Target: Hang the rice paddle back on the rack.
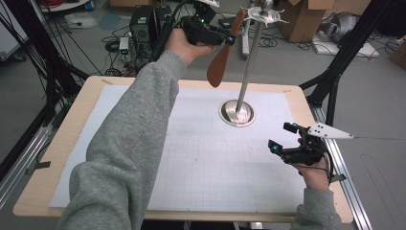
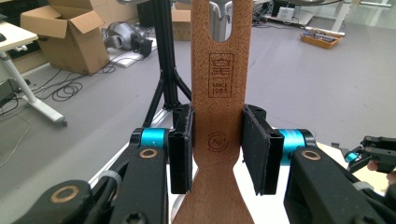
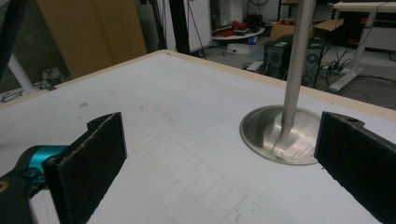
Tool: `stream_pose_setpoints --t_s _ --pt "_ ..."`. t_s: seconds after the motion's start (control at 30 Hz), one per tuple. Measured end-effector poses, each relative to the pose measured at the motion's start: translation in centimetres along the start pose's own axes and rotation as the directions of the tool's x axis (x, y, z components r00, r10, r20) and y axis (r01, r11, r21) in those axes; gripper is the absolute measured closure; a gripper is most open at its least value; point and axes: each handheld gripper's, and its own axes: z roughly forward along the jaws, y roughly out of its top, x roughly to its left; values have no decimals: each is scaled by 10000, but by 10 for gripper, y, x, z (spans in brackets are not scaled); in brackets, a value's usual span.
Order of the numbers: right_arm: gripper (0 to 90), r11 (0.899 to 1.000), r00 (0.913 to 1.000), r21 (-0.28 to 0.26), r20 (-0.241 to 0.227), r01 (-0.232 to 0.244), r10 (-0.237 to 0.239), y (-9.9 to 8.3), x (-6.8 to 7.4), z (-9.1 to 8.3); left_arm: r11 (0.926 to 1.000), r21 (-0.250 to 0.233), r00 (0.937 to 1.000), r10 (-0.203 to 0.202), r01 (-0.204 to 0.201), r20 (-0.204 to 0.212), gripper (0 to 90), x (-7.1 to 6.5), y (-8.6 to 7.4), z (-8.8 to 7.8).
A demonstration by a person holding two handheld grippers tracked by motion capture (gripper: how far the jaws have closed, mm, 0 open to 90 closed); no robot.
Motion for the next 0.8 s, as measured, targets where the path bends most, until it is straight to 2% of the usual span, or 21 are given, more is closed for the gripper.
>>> stream_pose_setpoints --t_s 0.8 --pt "10 10000 10000 11 62 39 -39 -2 0 -5 9997 252 10000 9 -10 37 650 -3 -2 17"
